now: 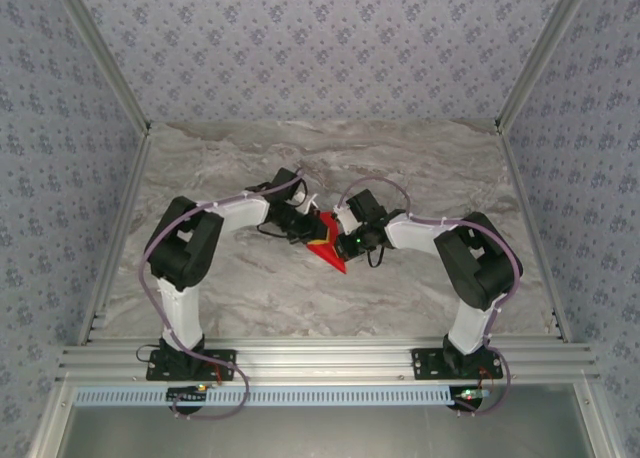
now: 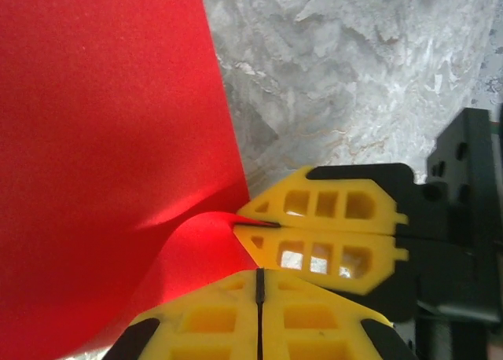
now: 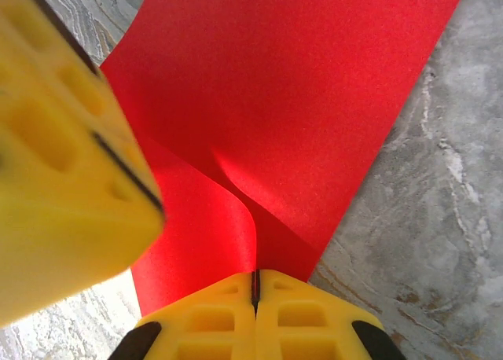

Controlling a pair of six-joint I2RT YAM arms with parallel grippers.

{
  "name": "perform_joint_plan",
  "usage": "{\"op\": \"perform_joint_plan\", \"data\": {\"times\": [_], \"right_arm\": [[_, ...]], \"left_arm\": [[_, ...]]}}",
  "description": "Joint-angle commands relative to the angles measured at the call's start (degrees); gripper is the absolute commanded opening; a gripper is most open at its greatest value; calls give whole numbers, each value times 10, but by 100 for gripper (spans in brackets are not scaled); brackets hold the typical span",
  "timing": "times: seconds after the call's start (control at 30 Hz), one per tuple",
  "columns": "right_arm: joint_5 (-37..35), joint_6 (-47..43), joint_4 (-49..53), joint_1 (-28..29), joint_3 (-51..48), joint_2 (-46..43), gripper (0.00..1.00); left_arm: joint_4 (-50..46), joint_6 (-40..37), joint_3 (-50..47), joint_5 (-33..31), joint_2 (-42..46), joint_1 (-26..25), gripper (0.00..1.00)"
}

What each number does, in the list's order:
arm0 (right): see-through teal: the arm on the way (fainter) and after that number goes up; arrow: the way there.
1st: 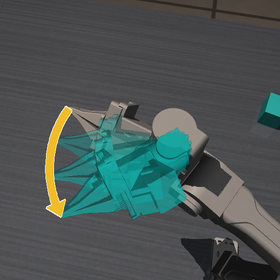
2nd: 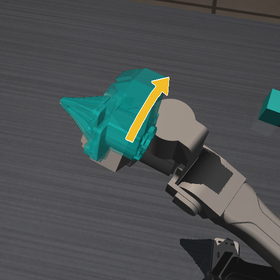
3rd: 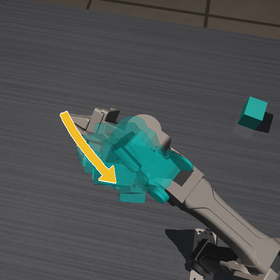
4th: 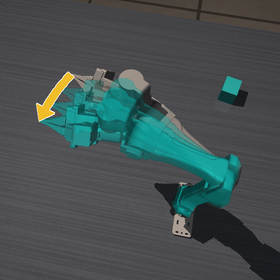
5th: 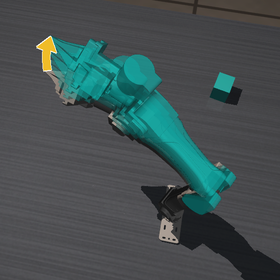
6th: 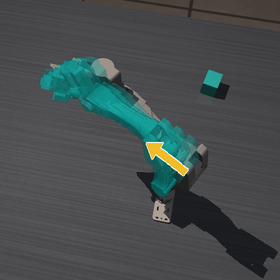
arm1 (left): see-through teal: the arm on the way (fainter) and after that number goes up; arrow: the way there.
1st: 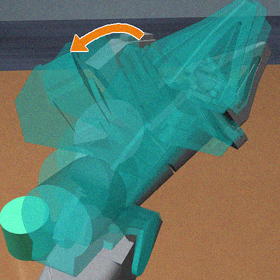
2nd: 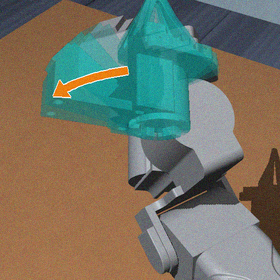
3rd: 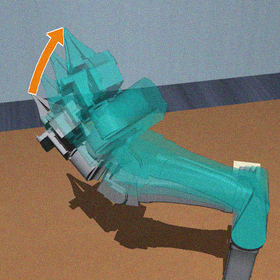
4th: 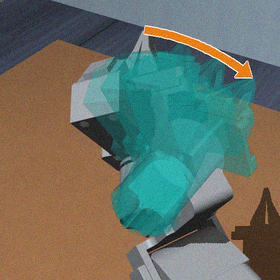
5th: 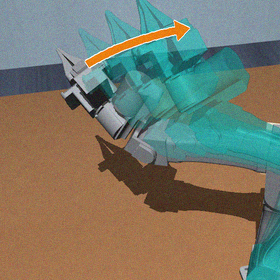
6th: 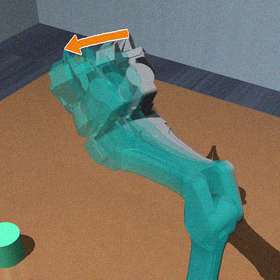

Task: Fold a paper plane with a square sheet of paper (fold left side to right side)
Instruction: Third fold the triangle at the center of the table.

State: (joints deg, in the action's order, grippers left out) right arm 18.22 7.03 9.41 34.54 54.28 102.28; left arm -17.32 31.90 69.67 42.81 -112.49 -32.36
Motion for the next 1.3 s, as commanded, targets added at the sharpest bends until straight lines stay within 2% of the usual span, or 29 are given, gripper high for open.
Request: {"op": "perform_joint_plan", "data": {"times": [0.0, 0.5, 0.8, 1.1, 1.2, 1.27], "right_arm": [[-19, -10, 56, 9, -8, 31, 0], [-20, -11, 59, 10, -7, 35, 0], [7, 6, 58, 6, 8, 17, 0], [25, 37, 75, -29, 12, -90, 34], [31, 35, 96, -30, 6, -112, 36], [62, 44, 96, -27, -5, -122, 35]], "left_arm": [[19, 11, 0, 2, -14, -8, 6], [33, 11, -53, -32, -21, -10, 6], [29, 7, -60, -63, -43, -10, 5], [26, 7, -70, -78, -52, -10, 4], [27, 7, -69, -79, -53, -10, 4], [27, 7, -69, -78, -52, -10, 4]]}}
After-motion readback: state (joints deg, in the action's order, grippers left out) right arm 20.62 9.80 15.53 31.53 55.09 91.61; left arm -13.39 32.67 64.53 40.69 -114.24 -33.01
